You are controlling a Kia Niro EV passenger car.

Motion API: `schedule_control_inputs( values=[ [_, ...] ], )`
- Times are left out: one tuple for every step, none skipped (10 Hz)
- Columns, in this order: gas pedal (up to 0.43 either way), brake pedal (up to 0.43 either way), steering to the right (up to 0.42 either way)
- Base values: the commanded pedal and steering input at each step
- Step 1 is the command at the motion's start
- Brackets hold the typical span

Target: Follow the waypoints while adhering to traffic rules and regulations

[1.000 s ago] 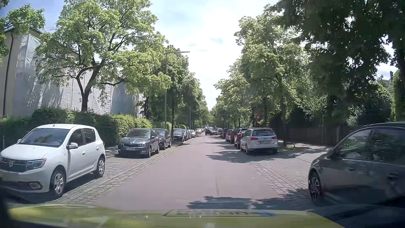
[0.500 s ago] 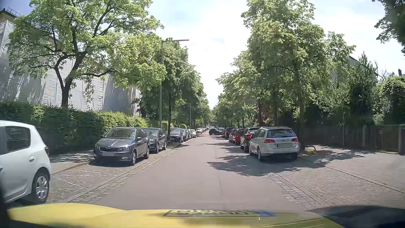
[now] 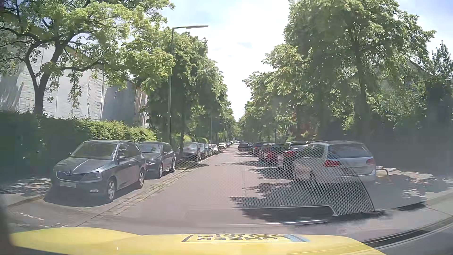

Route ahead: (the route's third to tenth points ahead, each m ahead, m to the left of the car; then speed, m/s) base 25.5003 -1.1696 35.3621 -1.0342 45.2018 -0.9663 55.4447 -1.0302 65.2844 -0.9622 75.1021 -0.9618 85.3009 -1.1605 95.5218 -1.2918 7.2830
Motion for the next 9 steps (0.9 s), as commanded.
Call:
schedule_control_inputs(
  values=[
    [0.110, 0.000, 0.001],
    [0.110, 0.000, 0.001],
    [0.098, 0.000, 0.001],
    [0.098, 0.000, 0.001],
    [0.098, 0.000, 0.001],
    [0.079, 0.000, 0.001],
    [0.079, 0.000, 0.001],
    [0.079, 0.000, 0.001],
    [0.079, 0.000, 0.002]
  ],
)
